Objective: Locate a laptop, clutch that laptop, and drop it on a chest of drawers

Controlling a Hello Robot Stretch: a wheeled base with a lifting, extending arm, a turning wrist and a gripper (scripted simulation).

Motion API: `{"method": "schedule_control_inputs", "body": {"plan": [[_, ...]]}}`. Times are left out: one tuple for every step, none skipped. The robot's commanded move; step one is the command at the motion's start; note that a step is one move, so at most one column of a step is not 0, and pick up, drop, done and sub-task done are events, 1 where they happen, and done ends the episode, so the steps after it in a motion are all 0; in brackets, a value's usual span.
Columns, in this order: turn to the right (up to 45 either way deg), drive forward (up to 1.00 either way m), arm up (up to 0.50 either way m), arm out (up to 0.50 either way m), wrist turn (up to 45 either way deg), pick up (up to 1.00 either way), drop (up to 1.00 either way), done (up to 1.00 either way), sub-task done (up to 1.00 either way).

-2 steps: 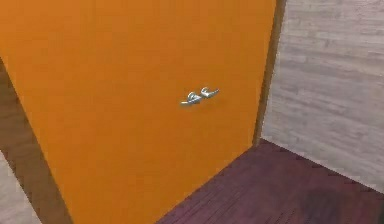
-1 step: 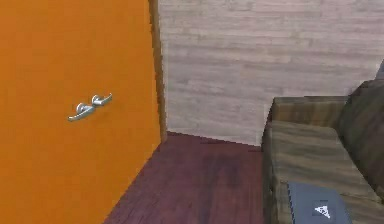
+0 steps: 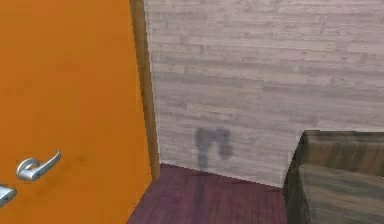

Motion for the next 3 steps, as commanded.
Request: {"method": "schedule_control_inputs", "body": {"plan": [[-12.0,0.00,0.00,0.00,0.0,0.00,0.00,0.00,0.00],[0.0,0.00,0.50,0.00,0.0,0.00,0.00,0.00,0.00],[0.0,0.00,0.08,0.00,0.0,0.00,0.00,0.00,0.00]]}}
